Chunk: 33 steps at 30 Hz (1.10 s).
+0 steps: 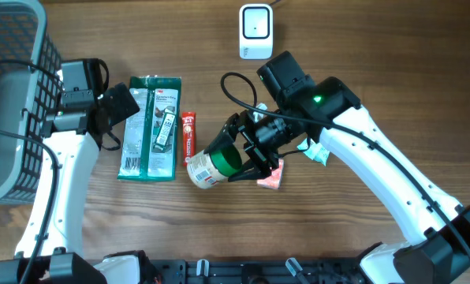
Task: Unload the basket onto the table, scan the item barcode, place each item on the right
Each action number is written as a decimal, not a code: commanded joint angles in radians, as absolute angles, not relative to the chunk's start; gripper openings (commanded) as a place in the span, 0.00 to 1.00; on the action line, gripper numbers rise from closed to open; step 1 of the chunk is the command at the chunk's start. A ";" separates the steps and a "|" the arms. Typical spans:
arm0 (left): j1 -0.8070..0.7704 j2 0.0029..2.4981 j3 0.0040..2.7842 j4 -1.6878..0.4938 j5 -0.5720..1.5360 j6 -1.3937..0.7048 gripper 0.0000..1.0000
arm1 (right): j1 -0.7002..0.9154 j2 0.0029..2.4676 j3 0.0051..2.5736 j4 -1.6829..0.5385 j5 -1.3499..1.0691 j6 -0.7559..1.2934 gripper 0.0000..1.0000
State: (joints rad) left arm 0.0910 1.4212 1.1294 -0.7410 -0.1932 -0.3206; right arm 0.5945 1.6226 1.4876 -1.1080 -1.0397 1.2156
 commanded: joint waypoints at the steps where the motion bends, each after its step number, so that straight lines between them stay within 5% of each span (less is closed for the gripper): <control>1: 0.095 1.416 1.132 -0.741 -0.192 -0.330 1.00 | 0.594 1.595 1.499 -1.100 -1.090 1.231 0.04; 33: 0.095 1.416 1.132 -0.741 -0.192 -0.330 1.00 | 0.594 1.595 1.499 -1.058 -1.074 1.238 0.04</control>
State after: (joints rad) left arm 0.0910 1.4212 1.1294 -0.7410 -0.1932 -0.3206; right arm 0.5945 1.6226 1.4876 -1.0672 -1.0393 1.2301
